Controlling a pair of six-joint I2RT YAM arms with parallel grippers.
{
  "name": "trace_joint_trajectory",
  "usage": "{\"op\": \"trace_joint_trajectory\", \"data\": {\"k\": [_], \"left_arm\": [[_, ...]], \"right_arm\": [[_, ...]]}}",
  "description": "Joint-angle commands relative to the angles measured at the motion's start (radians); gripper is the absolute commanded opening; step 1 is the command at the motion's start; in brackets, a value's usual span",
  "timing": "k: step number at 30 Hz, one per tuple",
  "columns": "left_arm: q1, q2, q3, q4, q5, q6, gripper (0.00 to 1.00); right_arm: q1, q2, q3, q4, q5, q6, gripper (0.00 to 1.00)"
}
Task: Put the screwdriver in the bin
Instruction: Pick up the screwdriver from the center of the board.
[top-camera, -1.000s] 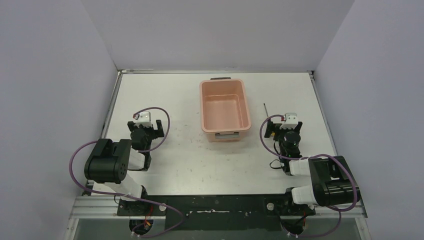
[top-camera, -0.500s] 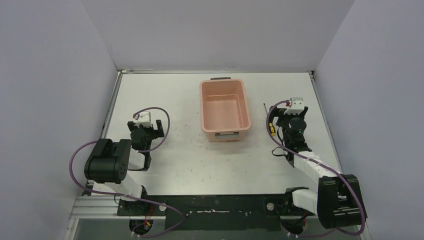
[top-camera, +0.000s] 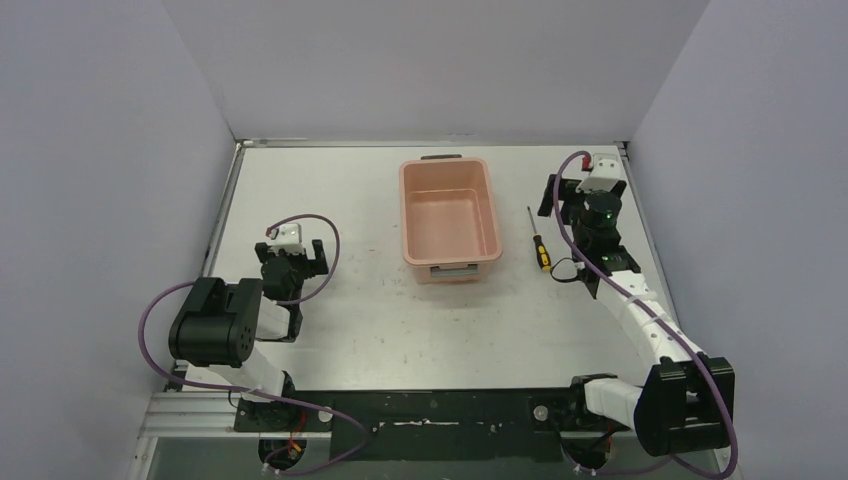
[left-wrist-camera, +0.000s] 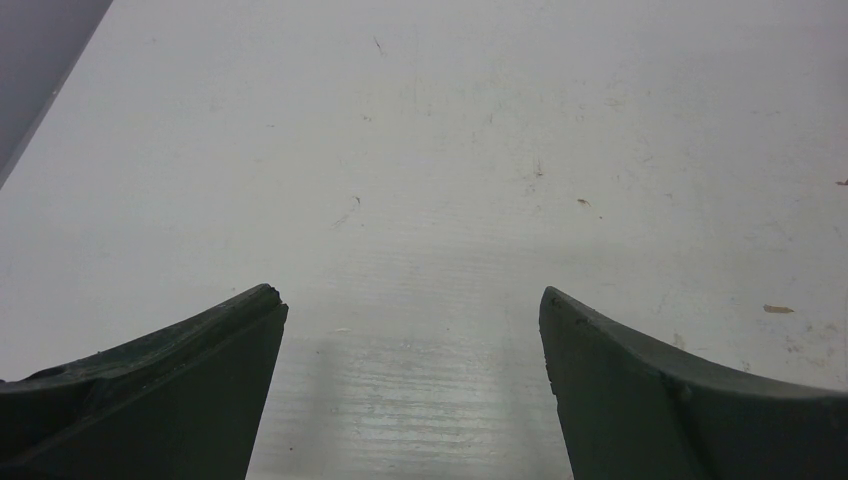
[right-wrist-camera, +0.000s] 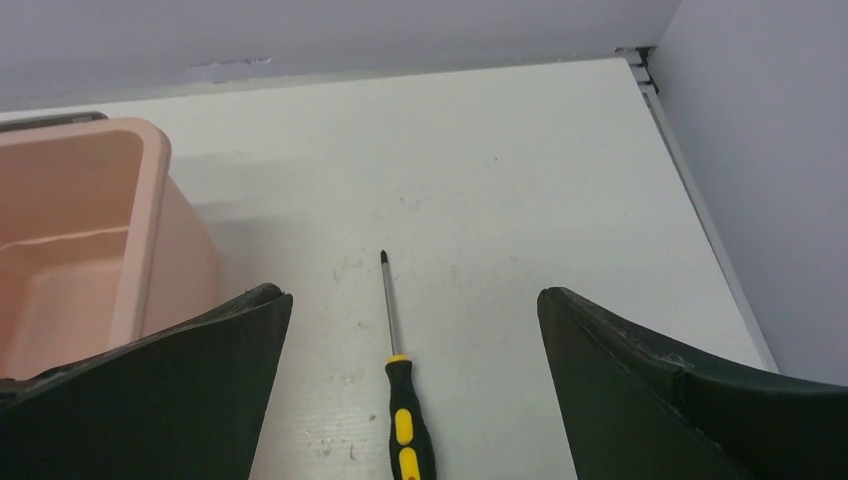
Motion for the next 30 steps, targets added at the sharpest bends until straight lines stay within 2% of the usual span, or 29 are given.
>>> {"op": "trace_joint_trajectory", "data": {"k": [1, 7, 17, 25, 30], "left_arm": [[-0.001, -0.006, 0.018, 0.031, 0.005, 0.009, 0.97], [-0.001, -0.006, 0.018, 0.029, 0.006, 0.009, 0.97], [-0.001, -0.006, 0.018, 0.029, 0.006, 0.009, 0.97], [-0.001, -0.006, 0.018, 0.03, 0.006, 0.01, 0.97], [-0.001, -0.006, 0.018, 0.03, 0.006, 0.01, 0.97]], "right_arm": [[-0.005, -0.032, 0.058, -0.115, 0.027, 0.039, 1.0], [-0.005, -0.006, 0.202, -0.261, -0.037, 0.047, 1.0], [-0.005, 0.019, 0.335, -0.403, -0.056, 0.071, 1.0], [-0.005, 0.027, 0.351, -0.442, -0.041, 0.047, 1.0], [-0.005, 0.091, 0.368, -0.493, -0.031, 0.047, 1.0]]}}
